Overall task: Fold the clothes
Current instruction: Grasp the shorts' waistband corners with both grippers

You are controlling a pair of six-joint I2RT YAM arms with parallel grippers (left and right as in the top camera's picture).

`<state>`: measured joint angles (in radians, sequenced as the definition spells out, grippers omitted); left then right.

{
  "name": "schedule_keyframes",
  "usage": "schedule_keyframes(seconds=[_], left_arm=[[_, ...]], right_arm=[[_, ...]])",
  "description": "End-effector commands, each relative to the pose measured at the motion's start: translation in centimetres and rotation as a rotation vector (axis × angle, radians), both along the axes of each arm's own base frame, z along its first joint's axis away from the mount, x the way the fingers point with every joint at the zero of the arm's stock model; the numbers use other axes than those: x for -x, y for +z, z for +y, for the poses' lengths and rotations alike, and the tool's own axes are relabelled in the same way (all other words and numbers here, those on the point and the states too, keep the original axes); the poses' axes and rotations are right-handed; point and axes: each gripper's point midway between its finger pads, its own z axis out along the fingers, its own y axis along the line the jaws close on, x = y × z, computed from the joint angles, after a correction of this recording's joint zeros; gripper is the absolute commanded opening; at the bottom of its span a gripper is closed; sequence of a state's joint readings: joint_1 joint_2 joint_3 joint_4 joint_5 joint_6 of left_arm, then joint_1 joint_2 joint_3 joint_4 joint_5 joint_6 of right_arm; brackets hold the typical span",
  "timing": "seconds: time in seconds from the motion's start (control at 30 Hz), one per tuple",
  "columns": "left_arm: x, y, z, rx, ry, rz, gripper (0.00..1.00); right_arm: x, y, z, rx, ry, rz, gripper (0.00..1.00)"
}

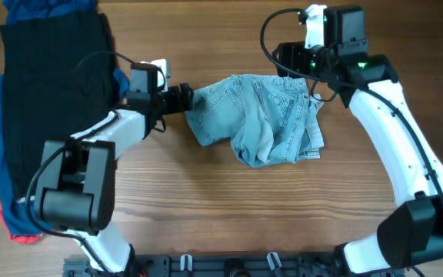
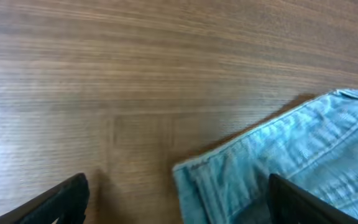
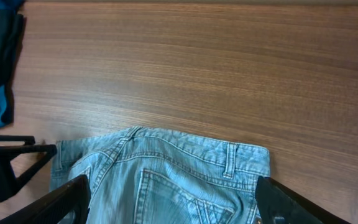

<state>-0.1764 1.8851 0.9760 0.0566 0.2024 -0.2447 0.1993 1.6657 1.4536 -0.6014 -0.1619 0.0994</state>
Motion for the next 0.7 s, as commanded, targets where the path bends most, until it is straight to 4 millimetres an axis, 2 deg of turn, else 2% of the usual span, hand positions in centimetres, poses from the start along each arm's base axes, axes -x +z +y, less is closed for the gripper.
schedule_keyframes(seconds=[0.0, 0.13, 0.2, 0.27, 0.4, 0.47, 0.5, 0.57, 0.67], left_arm=[[-0.2, -1.7, -0.9, -0.06, 0.001, 0.004, 0.89], [0.1, -3.1, -0.9, -0.063, 0.003, 0.036, 0.7], [0.1, -3.3, -0.9, -0.043, 0.028, 0.048, 0.42], [0.1, -3.2, -1.1, -0.021, 0.038, 0.051, 0.25], [1.0, -3.8, -1.5, -0.03, 0.016, 0.088, 0.18], [1.4, -4.0, -1.5, -0.035, 0.014, 0.107, 0.04], [1.5, -4.1, -1.5, -0.035, 0.015, 0.111, 0.04], [1.6, -3.5, -1.4, -0.036, 0.014, 0.111, 0.04], [1.5, -1.3, -1.4, -0.029, 0.016, 0.079, 0.04]], right_arm=[[-0.9, -0.6, -0.6, 0.044, -0.018, -0.008, 0.85], [-1.4, -0.7, -1.4, 0.077, -0.051, -0.019, 0.85], [-1.6, -0.6, -1.8, 0.094, -0.07, -0.032, 0.85], [-2.0, -0.5, -2.1, 0.108, -0.086, -0.045, 0.85], [-2.6, -0.3, -2.7, 0.113, -0.107, -0.065, 0.85], [-2.9, -0.3, -3.2, 0.11, -0.119, -0.072, 0.85], [-3.2, -0.4, -3.4, 0.104, -0.13, -0.074, 0.85], [-4.0, -1.6, -3.7, 0.072, -0.124, -0.059, 0.85], [-4.9, -4.4, -4.4, 0.032, -0.113, -0.002, 0.85]])
